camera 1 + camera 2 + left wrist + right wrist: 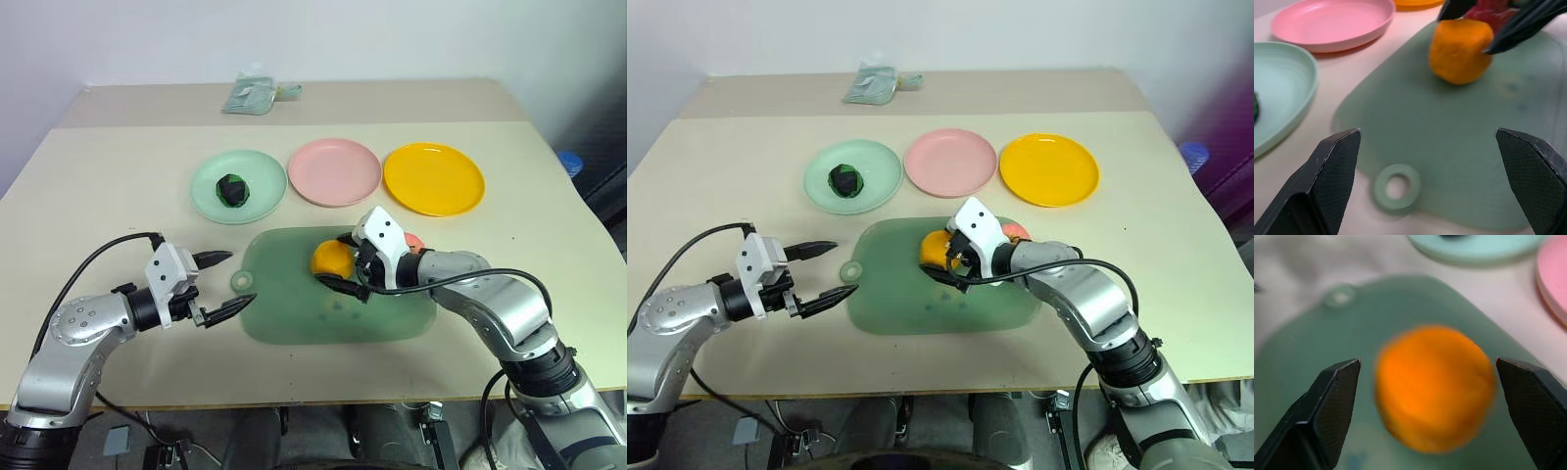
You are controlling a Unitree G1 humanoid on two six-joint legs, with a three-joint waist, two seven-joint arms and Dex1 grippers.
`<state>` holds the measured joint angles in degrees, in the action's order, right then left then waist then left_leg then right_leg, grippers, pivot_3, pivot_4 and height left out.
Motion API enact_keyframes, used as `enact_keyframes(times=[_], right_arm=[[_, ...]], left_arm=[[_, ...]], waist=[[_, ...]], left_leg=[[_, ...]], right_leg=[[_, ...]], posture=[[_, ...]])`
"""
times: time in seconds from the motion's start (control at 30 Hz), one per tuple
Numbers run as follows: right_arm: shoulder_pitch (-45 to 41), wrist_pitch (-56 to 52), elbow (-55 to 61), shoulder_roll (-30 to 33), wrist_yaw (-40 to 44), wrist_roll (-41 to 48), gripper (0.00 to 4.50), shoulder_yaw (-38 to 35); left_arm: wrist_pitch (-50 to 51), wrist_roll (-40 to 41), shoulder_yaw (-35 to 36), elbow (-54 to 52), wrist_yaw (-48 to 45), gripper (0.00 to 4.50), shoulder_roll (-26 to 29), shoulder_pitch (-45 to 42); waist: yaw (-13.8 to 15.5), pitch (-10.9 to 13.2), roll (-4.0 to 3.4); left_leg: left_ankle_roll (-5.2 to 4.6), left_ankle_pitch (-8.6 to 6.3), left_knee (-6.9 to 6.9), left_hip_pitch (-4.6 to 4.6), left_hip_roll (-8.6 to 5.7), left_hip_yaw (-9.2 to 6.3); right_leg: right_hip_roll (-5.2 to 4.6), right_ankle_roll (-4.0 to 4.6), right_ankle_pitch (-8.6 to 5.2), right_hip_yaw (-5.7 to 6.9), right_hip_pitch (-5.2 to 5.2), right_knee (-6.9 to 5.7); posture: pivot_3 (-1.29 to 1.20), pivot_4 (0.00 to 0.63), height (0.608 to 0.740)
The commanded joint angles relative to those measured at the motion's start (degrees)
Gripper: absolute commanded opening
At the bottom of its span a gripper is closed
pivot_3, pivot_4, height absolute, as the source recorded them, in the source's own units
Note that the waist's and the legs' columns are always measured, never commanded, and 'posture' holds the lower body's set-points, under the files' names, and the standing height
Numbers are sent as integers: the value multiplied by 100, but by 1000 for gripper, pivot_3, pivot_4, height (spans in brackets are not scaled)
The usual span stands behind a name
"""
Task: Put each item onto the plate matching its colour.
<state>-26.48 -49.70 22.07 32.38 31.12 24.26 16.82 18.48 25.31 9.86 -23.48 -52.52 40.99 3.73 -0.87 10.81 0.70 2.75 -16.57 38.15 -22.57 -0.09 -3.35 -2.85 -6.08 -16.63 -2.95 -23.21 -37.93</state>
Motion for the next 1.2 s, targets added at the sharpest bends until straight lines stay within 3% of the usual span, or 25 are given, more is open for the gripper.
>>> enact_keyframes(times=[0.03, 0.2, 0.23, 0.37, 0.5, 0.77, 0.83, 0.87, 0.9, 1.03, 1.2], right_arm=[[-95, 6, -49, -81, 3, -226, 4500, 101], [-264, -87, 81, -297, -69, -227, 2968, -146], [-326, -158, 138, -334, -99, -169, 2915, -288], [-842, -554, 0, -596, -511, 101, 2914, -1263], [-1532, -485, -1264, -542, -1107, -314, 2914, -1919], [-2322, 1689, -4897, -335, -1263, -1435, 2914, -1855], [-2386, 2097, -5165, -280, -990, -1477, 3941, -1860], [-2379, 2215, -5125, -240, -869, -1474, 4348, -1872], [-2318, 2337, -4943, -180, -710, -1444, 4434, -1898], [-1329, 2591, -3104, 510, 634, -832, 4434, -2205], [310, 1912, -1251, 1348, 2181, 435, 4434, -2734]], left_arm=[[66, 134, 23, -290, 84, 4480, -37, 60], [107, 170, 26, -347, 120, 4500, -66, 69], [96, 180, 35, -331, 116, 4500, -71, 68], [32, 267, 83, -271, 102, 4500, -121, 80], [-20, 254, -25, -240, 103, 4500, -219, 38], [-88, 180, -257, -123, 125, 4500, -407, -203], [-83, 175, -285, -160, 150, 4500, -430, -208], [-89, 177, -288, -172, 161, 4500, -440, -198], [-109, 181, -273, -187, 166, 4500, -449, -154], [-268, 154, -208, -204, 149, 4500, -499, 163], [-378, 159, -235, -126, 54, 4500, -485, 214]], waist=[[-6, 0, -1], [-11, 0, -1], [-10, 0, -1], [-8, 1, -2], [2, 0, -2], [-38, 5, -10], [-104, 6, -16], [-136, 7, -17], [-159, 6, -17], [-139, 7, -19], [-4, 6, -18]], left_leg=[[0, 0, -1, 1, 0, 0], [0, 0, -1, 1, 0, 1], [0, 0, -1, 1, 0, 1], [0, 0, -1, 0, 0, 1], [0, 0, -1, 1, -2, 1], [0, 0, -6, 1, -11, 21], [0, 0, -10, 0, -8, 28], [-1, 0, -10, 1, -7, 30], [-1, 0, -11, 1, -6, 29], [-6, -3, -14, -2, -2, 26], [-9, -5, -9, 6, 5, 12]], right_leg=[[1, 0, 0, 0, 0, 0], [3, 0, 0, 0, 0, 0], [3, 0, 0, 0, -1, 0], [3, 0, 0, -1, -1, 0], [3, 0, 0, 0, 0, -1], [6, 1, 0, -8, -8, -1], [11, 1, 1, -15, -16, -3], [11, 1, 1, -18, -18, -5], [11, 2, 0, -18, -18, -5], [9, 1, 0, -17, -19, -2], [4, 0, 0, -7, 12, 17]], posture=[[0, 150, 740], [0, 150, 740], [0, 150, 740], [0, 150, 740], [0, 150, 740], [0, 150, 740], [0, 150, 740], [0, 150, 740], [0, 150, 740], [0, 150, 740], [0, 150, 740]])
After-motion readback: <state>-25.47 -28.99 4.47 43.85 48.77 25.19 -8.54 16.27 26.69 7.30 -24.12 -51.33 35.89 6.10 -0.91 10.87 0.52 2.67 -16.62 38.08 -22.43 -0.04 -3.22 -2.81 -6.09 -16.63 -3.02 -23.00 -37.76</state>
